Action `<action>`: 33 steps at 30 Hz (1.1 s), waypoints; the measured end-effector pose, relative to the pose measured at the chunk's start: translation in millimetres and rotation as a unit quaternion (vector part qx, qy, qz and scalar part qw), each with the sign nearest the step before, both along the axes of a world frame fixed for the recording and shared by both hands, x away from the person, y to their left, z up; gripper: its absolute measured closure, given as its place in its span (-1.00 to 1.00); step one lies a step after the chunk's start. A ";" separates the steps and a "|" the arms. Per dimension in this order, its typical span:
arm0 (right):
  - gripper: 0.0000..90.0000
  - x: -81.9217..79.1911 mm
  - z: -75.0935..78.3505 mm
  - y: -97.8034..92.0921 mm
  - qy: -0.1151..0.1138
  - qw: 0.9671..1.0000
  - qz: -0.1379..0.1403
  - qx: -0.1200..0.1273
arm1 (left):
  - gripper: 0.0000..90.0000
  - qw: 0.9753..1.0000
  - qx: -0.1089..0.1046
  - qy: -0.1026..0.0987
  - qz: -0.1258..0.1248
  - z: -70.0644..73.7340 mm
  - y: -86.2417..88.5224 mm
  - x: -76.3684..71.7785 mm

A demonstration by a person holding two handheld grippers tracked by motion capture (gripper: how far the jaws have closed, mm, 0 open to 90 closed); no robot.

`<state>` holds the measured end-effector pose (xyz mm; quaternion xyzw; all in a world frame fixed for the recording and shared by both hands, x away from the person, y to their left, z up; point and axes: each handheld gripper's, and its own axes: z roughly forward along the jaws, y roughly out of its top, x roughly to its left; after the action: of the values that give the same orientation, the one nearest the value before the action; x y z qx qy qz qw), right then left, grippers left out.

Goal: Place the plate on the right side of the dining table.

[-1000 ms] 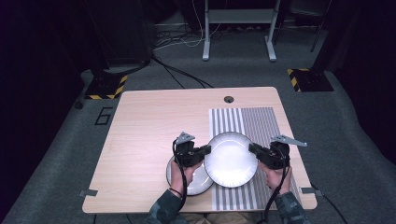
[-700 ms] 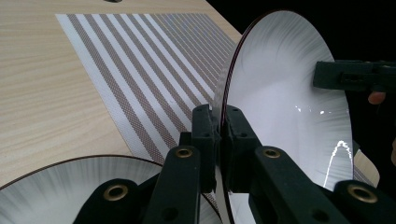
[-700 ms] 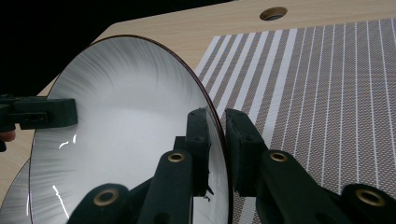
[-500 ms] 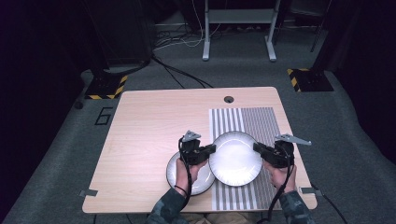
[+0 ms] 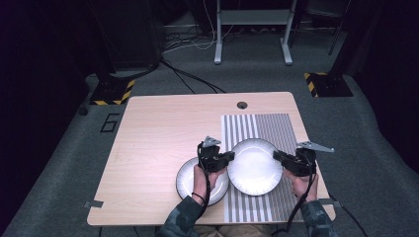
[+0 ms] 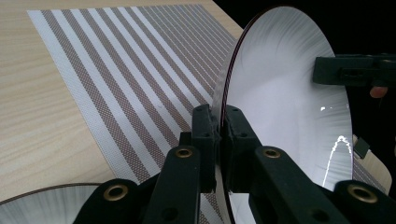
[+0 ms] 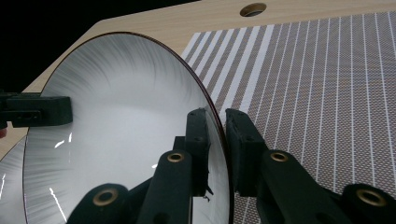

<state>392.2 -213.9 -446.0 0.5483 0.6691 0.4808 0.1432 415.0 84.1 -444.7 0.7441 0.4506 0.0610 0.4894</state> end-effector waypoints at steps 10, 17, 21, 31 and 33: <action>0.77 6.0 -2.2 -8.0 0.000 1.000 -0.009 -0.006 | 0.86 1.000 0.018 0.001 0.001 -2.0 -13.1 9.9; 0.77 10.4 -3.2 -10.9 0.004 1.000 -0.013 -0.016 | 0.84 1.000 0.030 0.004 -0.001 -5.2 -19.8 16.3; 0.78 12.0 -2.6 -11.6 0.005 1.000 -0.016 -0.021 | 0.84 0.999 0.036 0.003 -0.001 -7.1 -23.2 19.0; 0.78 13.8 -0.6 -14.4 -0.005 0.999 -0.023 -0.048 | 0.82 0.999 0.045 0.007 0.002 -9.9 -33.1 24.5; 0.78 15.7 -1.3 -14.6 -0.007 0.998 -0.022 -0.051 | 0.82 0.999 0.049 0.004 0.006 -10.0 -34.5 25.0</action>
<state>407.9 -228.5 -447.2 0.5512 0.6798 0.4466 0.1860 439.9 49.6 -454.7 0.7648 0.4534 0.0827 0.4502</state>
